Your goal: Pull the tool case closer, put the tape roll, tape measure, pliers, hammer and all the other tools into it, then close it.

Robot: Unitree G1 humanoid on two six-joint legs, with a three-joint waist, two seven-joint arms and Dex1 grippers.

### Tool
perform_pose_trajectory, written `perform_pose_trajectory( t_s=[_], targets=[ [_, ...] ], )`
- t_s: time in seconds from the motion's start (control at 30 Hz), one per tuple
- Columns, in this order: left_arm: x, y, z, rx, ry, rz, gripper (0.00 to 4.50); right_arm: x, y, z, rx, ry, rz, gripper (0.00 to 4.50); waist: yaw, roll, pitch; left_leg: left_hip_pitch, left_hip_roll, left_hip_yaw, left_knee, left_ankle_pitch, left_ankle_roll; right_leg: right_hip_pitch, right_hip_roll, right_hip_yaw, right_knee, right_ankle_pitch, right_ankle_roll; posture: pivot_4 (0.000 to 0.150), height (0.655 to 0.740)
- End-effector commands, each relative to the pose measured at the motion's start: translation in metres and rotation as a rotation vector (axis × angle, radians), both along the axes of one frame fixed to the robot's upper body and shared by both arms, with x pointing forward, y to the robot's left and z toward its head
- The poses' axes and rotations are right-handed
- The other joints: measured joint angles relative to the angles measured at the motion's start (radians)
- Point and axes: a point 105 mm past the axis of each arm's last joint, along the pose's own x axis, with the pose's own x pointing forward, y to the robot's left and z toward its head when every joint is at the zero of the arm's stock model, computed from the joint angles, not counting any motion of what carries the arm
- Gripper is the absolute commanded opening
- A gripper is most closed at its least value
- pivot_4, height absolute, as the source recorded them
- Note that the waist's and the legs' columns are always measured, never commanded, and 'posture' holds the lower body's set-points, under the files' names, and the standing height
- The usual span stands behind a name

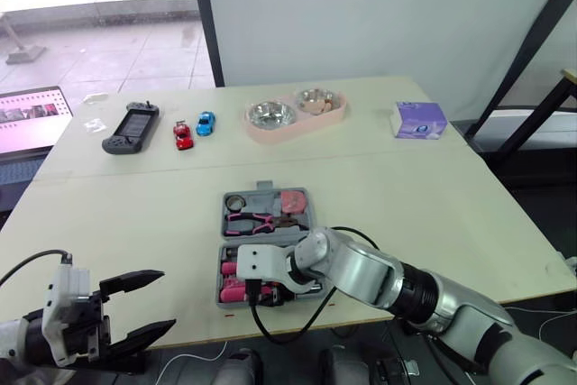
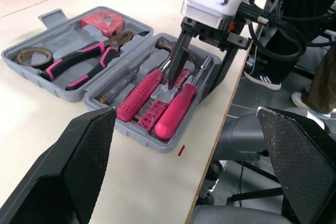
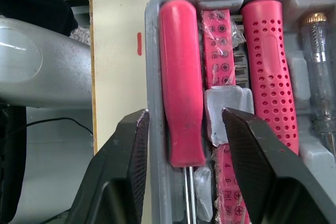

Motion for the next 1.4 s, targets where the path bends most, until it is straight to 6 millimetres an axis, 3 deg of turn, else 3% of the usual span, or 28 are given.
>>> perform_pose_trajectory(
  t_s=[0.03, 0.17, 0.23, 0.37, 0.57, 1.1, 1.3, 1.4],
  targets=[
    [0.0, 0.001, 0.008, 0.005, -0.042, 0.004, 4.5, 0.0, 0.006, 0.023, 0.107, -0.023, 0.004, 2.12, 0.001, 0.0, 0.0, 0.0, 0.0, 0.0, 0.0, 0.0, 0.0, 0.0, 0.0, 0.0, 0.0, 0.0, 0.0, 0.15, 0.7233],
    [0.0, 0.002, 0.009, 0.003, -0.041, 0.006, 4.5, -0.007, 0.002, 0.031, 0.245, 0.017, 0.006, 2.12, 0.002, 0.0, 0.0, 0.0, 0.0, 0.0, 0.0, 0.0, 0.0, 0.001, 0.0, 0.0, 0.0, 0.0, 0.0, 0.15, 0.7233],
    [0.0, 0.002, 0.009, 0.004, -0.039, 0.006, 4.5, -0.012, 0.002, 0.033, 0.357, 0.05, 0.0, 1.54, 0.004, 0.0, 0.0, 0.0, 0.0, 0.0, -0.001, 0.0, 0.0, 0.002, 0.0, 0.0, -0.001, 0.0, 0.0, 0.15, 0.7233],
    [0.0, 0.003, 0.009, 0.005, -0.036, 0.004, 4.5, -0.009, -0.008, 0.013, 0.361, 0.035, -0.031, 0.07, 0.003, 0.0, 0.0, 0.0, 0.0, 0.001, 0.0, 0.0, 0.0, 0.003, 0.0, 0.0, -0.001, 0.0, 0.0, 0.15, 0.7233],
    [0.001, 0.003, 0.009, 0.007, -0.037, 0.003, 4.5, -0.006, -0.011, 0.001, 0.396, 0.044, -0.069, 0.07, 0.001, 0.0, 0.0, 0.0, 0.0, 0.001, -0.001, 0.0, 0.0, 0.002, 0.0, 0.0, 0.0, 0.0, 0.0, 0.15, 0.7233],
    [0.001, 0.003, 0.01, 0.01, -0.038, 0.007, 4.5, -0.008, -0.036, -0.053, 0.202, 0.146, -0.178, 0.07, 0.003, -0.001, -0.001, 0.001, 0.0, 0.001, -0.001, 0.0, 0.0, 0.004, 0.0, 0.0, 0.0, 0.0, 0.0, 0.15, 0.7233],
    [0.001, 0.002, 0.009, 0.01, -0.037, 0.006, 4.5, -0.012, -0.03, -0.048, 0.235, 0.175, -0.164, 0.07, 0.002, -0.003, -0.002, 0.002, 0.001, 0.001, -0.001, 0.0, 0.0, 0.004, 0.0, 0.0, -0.001, 0.0, 0.0, 0.15, 0.7233],
    [0.001, 0.002, 0.009, 0.01, -0.038, 0.005, 4.5, -0.014, -0.024, -0.031, 0.321, 0.155, -0.104, 0.07, 0.003, -0.003, -0.002, 0.002, 0.001, 0.001, -0.001, 0.0, 0.0, 0.004, 0.0, 0.0, 0.0, 0.0, 0.0, 0.15, 0.7233]
  ],
)
